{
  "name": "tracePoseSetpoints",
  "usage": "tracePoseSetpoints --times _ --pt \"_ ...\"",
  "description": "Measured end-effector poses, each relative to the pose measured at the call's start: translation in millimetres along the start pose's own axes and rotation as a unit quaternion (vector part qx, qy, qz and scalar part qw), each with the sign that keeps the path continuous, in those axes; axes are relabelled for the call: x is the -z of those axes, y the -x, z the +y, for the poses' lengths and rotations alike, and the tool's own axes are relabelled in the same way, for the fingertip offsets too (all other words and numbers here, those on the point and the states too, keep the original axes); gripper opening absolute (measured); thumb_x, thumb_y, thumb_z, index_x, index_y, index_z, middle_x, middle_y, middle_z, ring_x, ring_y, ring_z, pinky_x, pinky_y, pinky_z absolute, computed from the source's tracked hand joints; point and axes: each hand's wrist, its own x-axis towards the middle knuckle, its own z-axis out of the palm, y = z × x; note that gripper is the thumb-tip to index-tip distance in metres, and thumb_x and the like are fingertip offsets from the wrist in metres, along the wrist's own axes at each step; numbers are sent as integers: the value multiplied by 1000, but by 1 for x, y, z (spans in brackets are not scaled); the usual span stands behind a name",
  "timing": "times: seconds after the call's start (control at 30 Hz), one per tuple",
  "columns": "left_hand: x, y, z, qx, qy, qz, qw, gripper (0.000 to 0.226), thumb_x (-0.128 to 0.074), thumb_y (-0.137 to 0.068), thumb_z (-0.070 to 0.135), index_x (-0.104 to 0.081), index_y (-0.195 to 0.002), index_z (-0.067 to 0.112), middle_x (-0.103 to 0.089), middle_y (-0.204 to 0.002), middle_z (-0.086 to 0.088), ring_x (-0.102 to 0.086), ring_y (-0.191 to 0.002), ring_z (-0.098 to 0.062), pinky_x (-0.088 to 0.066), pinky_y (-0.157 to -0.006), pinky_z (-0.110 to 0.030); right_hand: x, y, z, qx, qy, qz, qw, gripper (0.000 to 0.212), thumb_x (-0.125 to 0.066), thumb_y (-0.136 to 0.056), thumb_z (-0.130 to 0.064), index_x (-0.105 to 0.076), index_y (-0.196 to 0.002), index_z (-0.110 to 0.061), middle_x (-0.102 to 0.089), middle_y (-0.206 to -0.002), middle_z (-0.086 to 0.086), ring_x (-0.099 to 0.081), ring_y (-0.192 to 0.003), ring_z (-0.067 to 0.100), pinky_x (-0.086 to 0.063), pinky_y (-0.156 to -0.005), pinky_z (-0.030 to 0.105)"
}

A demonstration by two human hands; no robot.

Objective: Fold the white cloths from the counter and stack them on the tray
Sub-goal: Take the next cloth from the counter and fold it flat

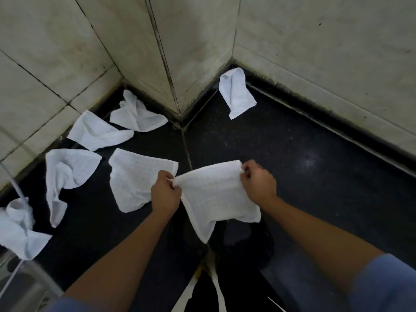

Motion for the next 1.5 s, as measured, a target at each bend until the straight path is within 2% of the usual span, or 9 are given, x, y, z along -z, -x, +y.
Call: tracePoseSetpoints --times 0.27,0.4,0.5,0.63,0.7,0.77,1.0,1.13,1.5 --pt "-19 40 -6 -95 -120 -86 984 14 -65 -84 25 -52 -79 20 -56 -75 3 -54 -69 -13 -43 -61 -28 17 23 31 -37 17 -6 999 34 -61 -89 -36 -52 -120 -24 -52 -114 -2 -58 -95 19 -52 -76 38" --pt "-34 89 -37 -250 -193 -199 928 13 -63 -83 25 -55 -76 19 -55 -80 4 -54 -70 -13 -45 -60 -29 10 83 46 161 36 -4 986 4 -63 -81 -24 -62 -84 -22 -59 -83 -6 -60 -74 16 -50 -55 30" --pt "-38 94 -52 -325 -270 -201 884 18 -71 -69 26 -57 -79 19 -55 -83 2 -55 -73 -16 -45 -54 -28 -5 112 60 242 139 -75 957 19 -69 -66 -27 -63 -84 -23 -59 -85 -7 -60 -77 14 -43 -45 22" --pt "-39 89 -48 -352 -351 -183 848 39 -80 -43 8 -56 -73 16 -55 -73 -2 -54 -63 -19 -46 -48 -29 -6 97 53 180 235 -81 952 35 -81 -48 -15 -64 -79 -18 -60 -75 -2 -60 -70 18 -40 -40 25" --pt "-40 88 -46 -346 -372 -177 843 45 -80 -36 3 -55 -70 16 -55 -70 -2 -54 -60 -19 -45 -46 -28 -2 90 46 158 248 -101 950 26 -71 -67 -17 -62 -91 -15 -63 -87 2 -60 -84 22 -46 -55 31" --pt "-38 87 -45 -328 -363 -200 849 36 -76 -47 2 -55 -73 14 -56 -74 -5 -57 -65 -21 -46 -51 -30 -1 89 48 151 239 -124 951 25 -59 -80 -22 -61 -103 -14 -61 -98 4 -57 -96 24 -46 -66 33" --pt "-22 99 -51 -278 -320 -323 846 14 -49 -86 19 -59 -89 9 -57 -98 -6 -54 -91 -22 -39 -70 -30 1 123 79 215 221 -118 944 15 -62 -72 -28 -55 -66 -17 -54 -75 0 -57 -70 22 -37 -40 29" --pt "-6 94 -42 -235 -272 -373 855 14 -56 -85 19 -66 -89 10 -63 -94 -4 -59 -82 -16 -45 -70 -27 22 125 77 127 139 -194 963 12 -51 -83 -32 -59 -84 -23 -55 -90 -9 -53 -90 13 -46 -71 29" --pt "-2 1 6 -144 -189 -154 959 9 -65 -83 11 -70 -91 11 -68 -90 -7 -60 -80 -19 -45 -73 -27 50 8 35 -14 0 -118 993 9 -63 -85 -27 -63 -94 -28 -66 -95 -2 -62 -86 18 -53 -75 36"
